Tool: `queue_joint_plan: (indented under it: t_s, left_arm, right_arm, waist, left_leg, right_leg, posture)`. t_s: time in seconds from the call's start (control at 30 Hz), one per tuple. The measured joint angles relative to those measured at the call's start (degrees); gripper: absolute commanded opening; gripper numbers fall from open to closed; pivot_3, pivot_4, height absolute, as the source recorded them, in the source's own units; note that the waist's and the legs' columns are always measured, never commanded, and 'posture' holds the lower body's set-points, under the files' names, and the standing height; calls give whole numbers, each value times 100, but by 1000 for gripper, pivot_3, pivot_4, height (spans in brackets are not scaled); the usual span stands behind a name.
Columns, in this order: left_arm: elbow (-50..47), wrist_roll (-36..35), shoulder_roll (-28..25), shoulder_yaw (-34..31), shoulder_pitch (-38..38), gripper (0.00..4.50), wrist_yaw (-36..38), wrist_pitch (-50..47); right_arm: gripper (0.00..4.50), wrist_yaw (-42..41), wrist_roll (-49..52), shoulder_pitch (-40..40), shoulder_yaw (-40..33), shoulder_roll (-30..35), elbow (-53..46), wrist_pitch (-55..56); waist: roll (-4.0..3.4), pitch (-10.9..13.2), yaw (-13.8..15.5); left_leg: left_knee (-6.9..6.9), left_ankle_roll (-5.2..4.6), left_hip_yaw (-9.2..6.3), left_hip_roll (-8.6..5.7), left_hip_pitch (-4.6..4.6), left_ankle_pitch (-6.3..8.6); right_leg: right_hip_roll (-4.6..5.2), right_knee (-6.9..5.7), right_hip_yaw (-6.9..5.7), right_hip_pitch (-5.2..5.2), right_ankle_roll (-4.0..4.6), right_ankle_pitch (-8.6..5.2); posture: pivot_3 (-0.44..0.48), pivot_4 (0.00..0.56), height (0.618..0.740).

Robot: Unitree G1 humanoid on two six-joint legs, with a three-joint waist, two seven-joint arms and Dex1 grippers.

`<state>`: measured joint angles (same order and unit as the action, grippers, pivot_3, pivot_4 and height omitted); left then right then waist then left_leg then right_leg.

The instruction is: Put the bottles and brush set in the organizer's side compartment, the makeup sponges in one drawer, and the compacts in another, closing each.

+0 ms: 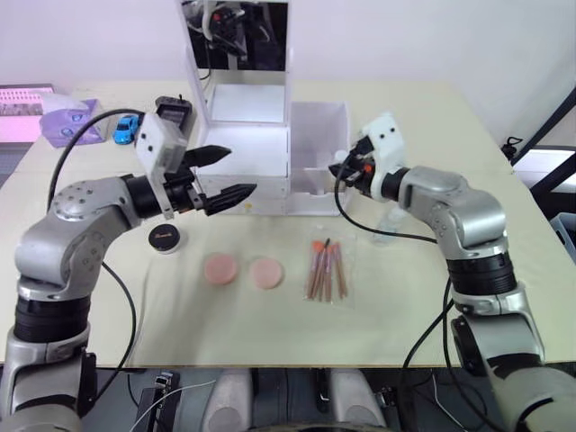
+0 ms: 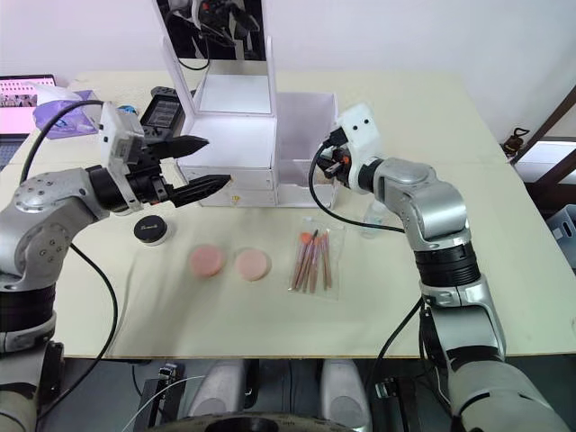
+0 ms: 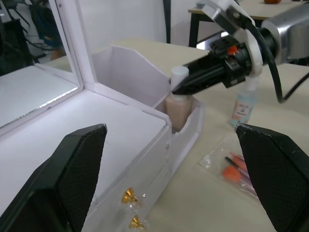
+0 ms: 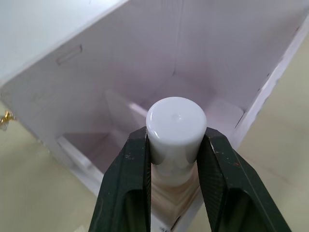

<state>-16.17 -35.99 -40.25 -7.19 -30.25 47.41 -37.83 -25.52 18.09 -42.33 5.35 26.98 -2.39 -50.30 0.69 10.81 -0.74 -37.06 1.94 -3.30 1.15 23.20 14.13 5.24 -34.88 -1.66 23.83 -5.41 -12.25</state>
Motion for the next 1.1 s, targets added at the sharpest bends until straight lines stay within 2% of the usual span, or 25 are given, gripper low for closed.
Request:
queue_joint_plan:
  t_s: [0.03,0.1,0.13,0.17,0.37,0.47,0.57,0.67,0.83,0.9,0.97,1.1]
  left_arm:
    - [41,31,28,24,-20,4500,16,11]
    - [64,49,66,133,-44,4500,46,39]
    - [69,49,107,172,-60,4500,69,59]
    - [69,45,108,191,-62,4500,93,60]
    - [65,23,97,189,-70,4500,303,52]
    - [233,23,82,207,-196,4500,563,67]
    - [469,-5,15,241,-380,4500,951,85]
    - [800,-108,-227,250,-488,4500,1557,115]
    - [1936,47,-1129,114,-493,4500,2443,347]
    - [2450,170,-1408,1,-482,4500,2678,600]
    - [3100,620,-1801,-27,-428,4500,2883,1183]
    - [4119,1170,-1946,-28,-667,4500,3035,1934]
  right_arm:
    - [2747,5,-2,23,0,0,-33,-19]
    - [3610,4,-7,23,-1,13,-114,-63]
    - [4223,-5,-12,21,-1,51,-193,-107]
    - [4478,-13,-4,5,-9,89,-259,-186]
    - [4478,-238,441,-338,-649,531,-1022,-874]
    - [4478,-686,1025,-339,-1203,851,-1413,-1048]
    - [4478,-1128,1451,-112,-1957,1442,-1658,-1004]
    - [4478,-1621,1672,941,-2907,1980,-1910,-713]
    - [4478,-2349,1864,3079,-4605,2088,-2039,-144]
    - [4478,-2610,1710,3963,-4974,2054,-2143,316]
    - [4478,-2814,1414,4809,-5271,1800,-2151,1012]
    - [4478,-3014,1236,5573,-5563,1576,-1851,1751]
  waist:
    - [0,0,1]
    - [0,0,-3]
    - [0,0,-3]
    - [0,0,-5]
    - [0,0,0]
    - [0,0,21]
    - [2,0,25]
    - [15,-7,50]
    - [7,-3,-15]
    - [8,-4,2]
    - [9,-5,2]
    - [7,-3,4]
  left_leg:
    - [0,0,0,0,0,0]
    - [0,0,-1,0,-1,0]
    - [1,0,-1,0,-1,0]
    - [0,0,-2,0,-1,0]
    - [2,0,-3,1,0,0]
    - [2,0,-5,1,2,0]
    - [-1,0,-2,0,6,0]
    - [6,-1,0,1,4,1]
    - [9,-3,8,4,-5,1]
    - [10,-3,7,14,-17,2]
    - [10,-1,12,27,-29,2]
    - [9,6,19,39,-61,7]
  right_leg:
    - [0,-4,0,2,-1,0]
    - [-1,-9,0,4,-1,0]
    - [-1,-10,0,6,-1,0]
    - [-1,-10,0,6,-1,0]
    - [-2,-15,2,12,0,-1]
    - [-2,-11,0,9,0,-2]
    - [-1,-2,0,5,1,-3]
    - [-1,9,-3,-2,-3,-7]
    - [-2,-4,5,5,-3,-9]
    - [-8,-11,1,-2,1,-37]
    - [-18,-11,1,-8,5,-39]
    - [-15,7,2,-35,10,-37]
  posture:
    - [0,150,740]
    - [0,150,740]
    - [0,150,740]
    - [0,150,740]
    - [0,150,740]
    - [0,150,740]
    - [0,150,740]
    - [0,150,740]
    - [0,150,740]
    - [0,150,740]
    - [0,150,740]
    - [0,150,740]
